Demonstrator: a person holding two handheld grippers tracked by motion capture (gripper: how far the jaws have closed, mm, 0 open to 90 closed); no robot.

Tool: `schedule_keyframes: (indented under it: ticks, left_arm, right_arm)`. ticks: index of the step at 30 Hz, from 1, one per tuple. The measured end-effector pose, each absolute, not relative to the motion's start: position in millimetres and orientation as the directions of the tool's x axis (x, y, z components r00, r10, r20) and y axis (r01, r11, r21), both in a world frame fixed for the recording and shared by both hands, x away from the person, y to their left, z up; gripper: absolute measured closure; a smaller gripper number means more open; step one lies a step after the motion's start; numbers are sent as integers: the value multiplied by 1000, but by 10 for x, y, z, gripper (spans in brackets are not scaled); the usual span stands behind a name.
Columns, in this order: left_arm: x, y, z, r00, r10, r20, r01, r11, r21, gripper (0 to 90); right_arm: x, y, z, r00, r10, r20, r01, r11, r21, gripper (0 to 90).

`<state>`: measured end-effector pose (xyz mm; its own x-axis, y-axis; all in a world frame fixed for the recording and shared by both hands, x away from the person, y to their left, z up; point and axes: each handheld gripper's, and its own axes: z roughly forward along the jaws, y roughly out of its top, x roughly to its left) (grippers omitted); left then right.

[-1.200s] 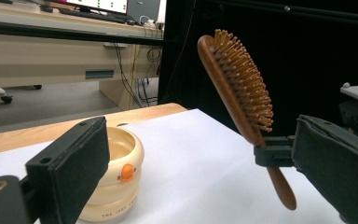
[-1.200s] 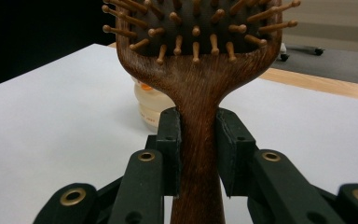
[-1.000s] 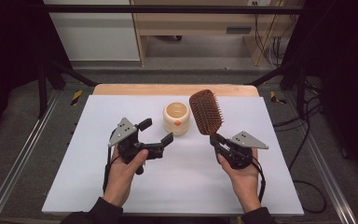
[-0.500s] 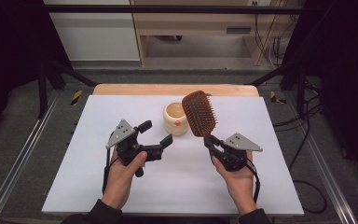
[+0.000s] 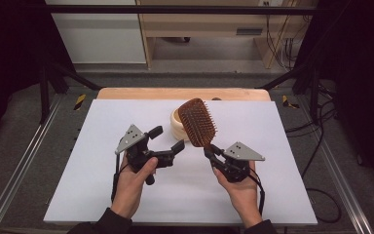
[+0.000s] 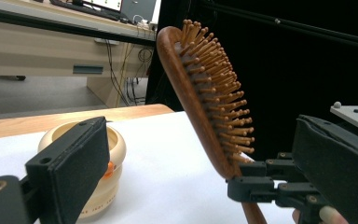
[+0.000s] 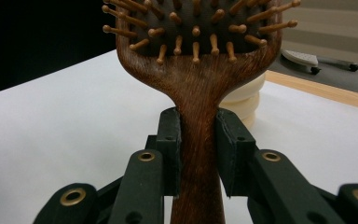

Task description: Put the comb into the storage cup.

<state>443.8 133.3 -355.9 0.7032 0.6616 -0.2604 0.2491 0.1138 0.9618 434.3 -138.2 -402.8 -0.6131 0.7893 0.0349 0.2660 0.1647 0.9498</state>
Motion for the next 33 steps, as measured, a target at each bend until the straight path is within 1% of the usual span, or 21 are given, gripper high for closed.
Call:
schedule_keyframes:
  ticks: [19, 29, 33]
  left_arm:
    - [4505, 1357, -3556, 691, 653, -310, 272, 163, 948, 43]
    - [4572, 1401, -3540, 682, 637, -359, 313, 189, 931, 44]
    - [4597, 1429, -3546, 678, 630, -380, 332, 199, 922, 58]
  right_arm:
    - [4240, -1109, -4058, -675, 737, -24, 220, 232, 948, 726]
    - [4208, -1005, -4093, -696, 717, -40, 210, 257, 943, 726]
    - [4195, -974, -4101, -703, 710, -46, 205, 264, 943, 726]
